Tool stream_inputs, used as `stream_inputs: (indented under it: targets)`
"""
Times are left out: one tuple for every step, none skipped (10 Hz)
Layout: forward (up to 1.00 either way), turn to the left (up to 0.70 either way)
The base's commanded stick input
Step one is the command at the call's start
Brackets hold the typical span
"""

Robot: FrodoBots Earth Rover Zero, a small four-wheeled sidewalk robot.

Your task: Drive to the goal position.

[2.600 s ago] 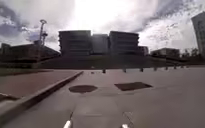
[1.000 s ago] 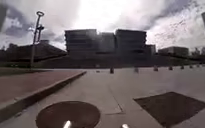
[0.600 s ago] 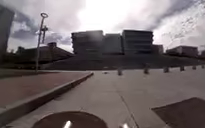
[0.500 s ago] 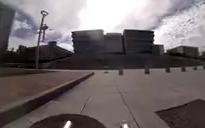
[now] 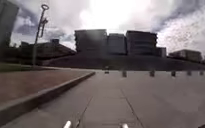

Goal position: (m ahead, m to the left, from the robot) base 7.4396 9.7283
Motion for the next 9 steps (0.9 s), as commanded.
stream_inputs:
  targets:
    - [1.00,0.00]
    - [1.00,0.00]
    - [1.00,0.00]
    - [1.00,0.00]
    - [1.00,0.00]
    - [1.00,0.00]
    - [1.00,0.00]
    - [1.00,0.00]
    - [1.00,0.00]
